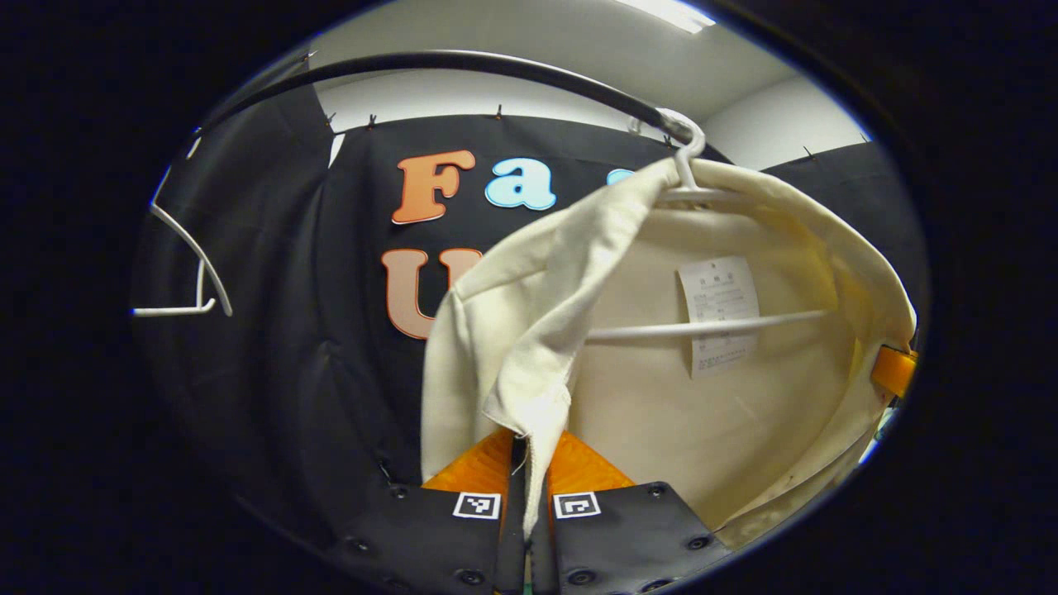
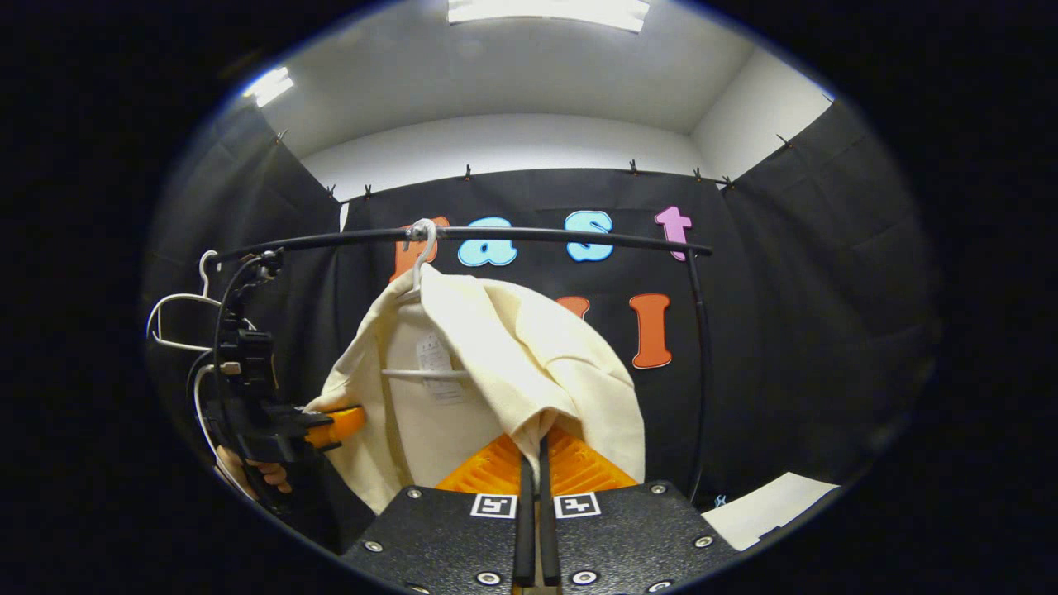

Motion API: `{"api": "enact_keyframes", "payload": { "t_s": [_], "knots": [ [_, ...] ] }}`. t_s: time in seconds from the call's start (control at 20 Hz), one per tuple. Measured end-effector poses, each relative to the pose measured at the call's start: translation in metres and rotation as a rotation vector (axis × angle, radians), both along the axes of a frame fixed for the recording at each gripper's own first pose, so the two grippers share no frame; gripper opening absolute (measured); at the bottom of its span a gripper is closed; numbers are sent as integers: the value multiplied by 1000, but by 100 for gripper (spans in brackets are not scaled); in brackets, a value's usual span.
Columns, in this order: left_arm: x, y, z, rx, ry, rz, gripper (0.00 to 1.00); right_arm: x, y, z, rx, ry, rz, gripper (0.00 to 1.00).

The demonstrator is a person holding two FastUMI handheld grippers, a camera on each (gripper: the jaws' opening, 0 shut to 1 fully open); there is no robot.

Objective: Grasp the clothes on the hanger with both hands and then place them into the laundry hamper below.

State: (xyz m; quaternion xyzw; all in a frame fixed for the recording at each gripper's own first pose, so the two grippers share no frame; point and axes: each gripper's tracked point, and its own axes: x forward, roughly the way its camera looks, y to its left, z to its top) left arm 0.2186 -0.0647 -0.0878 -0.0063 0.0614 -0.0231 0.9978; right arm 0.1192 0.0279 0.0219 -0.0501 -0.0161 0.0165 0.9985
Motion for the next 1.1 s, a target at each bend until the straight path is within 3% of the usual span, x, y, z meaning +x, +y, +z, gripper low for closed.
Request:
{"api": "enact_keyframes", "payload": {
  "t_s": [0.35, 0.6, 0.75, 0.9, 1.1],
  "knots": [
    [-20, 67, 73, 22, -118, 156, 10, -8, -25, 43, -13, -52, -76, 0],
    [-27, 88, 115, 133, -205, 217, 9, -10, -51, 80, -55, -104, -143, 0],
    [-26, 96, 130, 154, -228, 227, 10, -7, -65, 107, -91, -141, -173, 0],
    [-24, 107, 140, 178, -255, 238, 10, 5, -69, 105, -90, -119, -161, 0],
    [-15, 113, 131, 98, -228, 225, 10, 29, -79, 80, -67, -70, -140, 0]
  ]
}}
